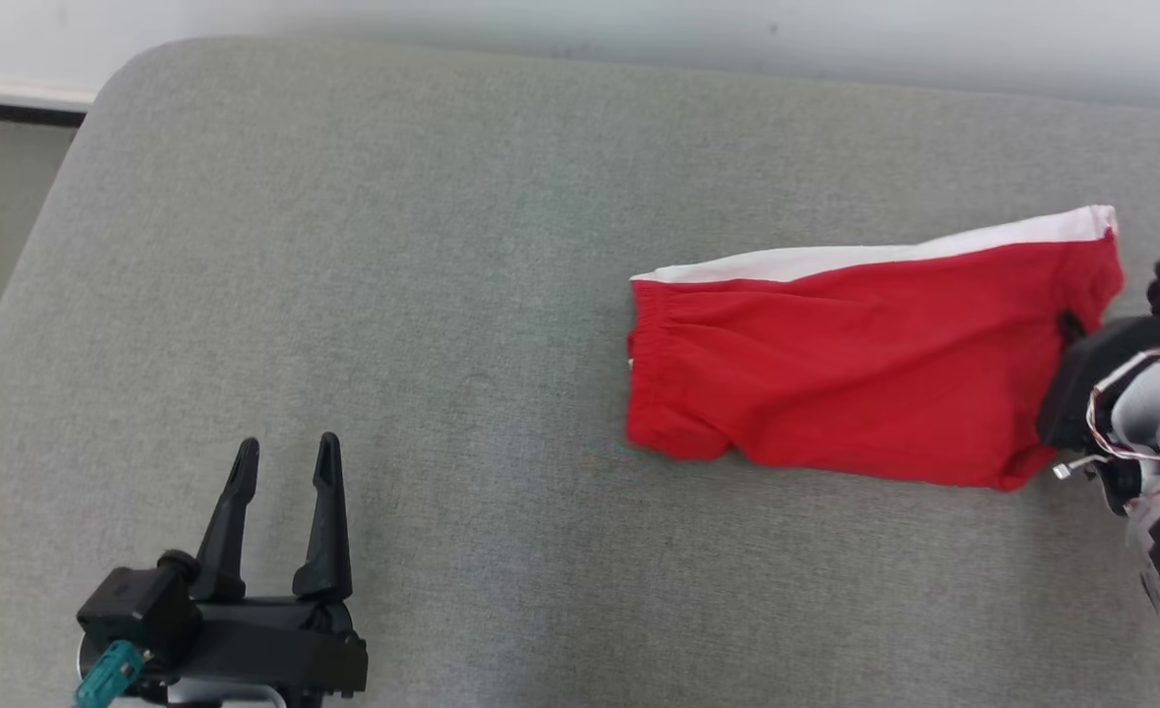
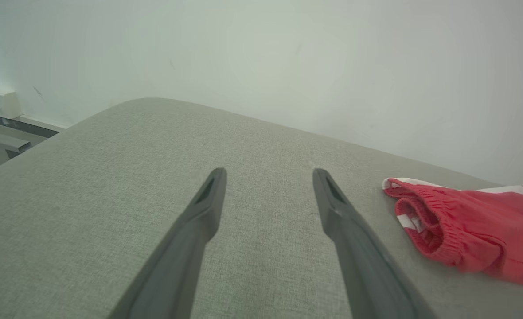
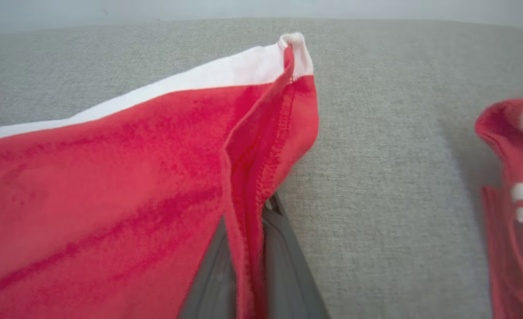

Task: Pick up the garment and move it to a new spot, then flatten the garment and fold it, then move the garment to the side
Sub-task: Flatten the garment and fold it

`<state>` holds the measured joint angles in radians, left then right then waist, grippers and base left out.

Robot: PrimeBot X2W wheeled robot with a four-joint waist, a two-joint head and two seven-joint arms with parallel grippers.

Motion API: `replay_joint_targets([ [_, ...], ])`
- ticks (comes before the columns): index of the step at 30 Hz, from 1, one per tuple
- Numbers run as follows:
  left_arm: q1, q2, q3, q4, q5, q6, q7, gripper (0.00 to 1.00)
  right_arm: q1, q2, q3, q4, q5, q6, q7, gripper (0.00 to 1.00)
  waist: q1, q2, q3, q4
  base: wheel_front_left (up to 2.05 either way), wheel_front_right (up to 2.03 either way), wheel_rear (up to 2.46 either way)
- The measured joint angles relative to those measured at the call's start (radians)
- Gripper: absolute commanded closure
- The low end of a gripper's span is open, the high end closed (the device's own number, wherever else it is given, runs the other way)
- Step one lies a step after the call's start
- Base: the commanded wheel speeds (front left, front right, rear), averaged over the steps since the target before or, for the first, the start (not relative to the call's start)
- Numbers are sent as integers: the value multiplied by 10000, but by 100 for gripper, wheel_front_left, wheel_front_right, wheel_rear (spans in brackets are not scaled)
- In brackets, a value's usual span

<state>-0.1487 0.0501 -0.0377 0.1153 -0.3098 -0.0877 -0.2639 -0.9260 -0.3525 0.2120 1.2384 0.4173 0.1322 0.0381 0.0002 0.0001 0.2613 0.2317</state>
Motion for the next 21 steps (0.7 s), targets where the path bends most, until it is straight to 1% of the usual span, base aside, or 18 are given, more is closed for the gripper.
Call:
replay_joint_targets([
  [9, 399, -4, 61, 77, 35, 6, 0, 0, 496, -535, -324, 234, -642, -2, -1062, 100, 0, 0, -746, -532, 0, 0, 0],
  [14, 598, -2, 81, 125, 29, 10, 0, 0, 300, -650, -291, 274, -1258, -2, -1127, 100, -1, 0, -1205, -779, 0, 0, 0],
  [17, 710, 0, -15, 102, 15, 73, 0, 0, -55, -351, -92, 151, -1572, -2, -876, 100, -2, 0, -1423, -866, 0, 0, 0],
  [21, 756, 0, -73, 121, -35, 71, 0, 0, -348, 393, 268, -71, -1802, -2, -284, 100, -3, -1, -1559, -825, 0, 0, 0],
])
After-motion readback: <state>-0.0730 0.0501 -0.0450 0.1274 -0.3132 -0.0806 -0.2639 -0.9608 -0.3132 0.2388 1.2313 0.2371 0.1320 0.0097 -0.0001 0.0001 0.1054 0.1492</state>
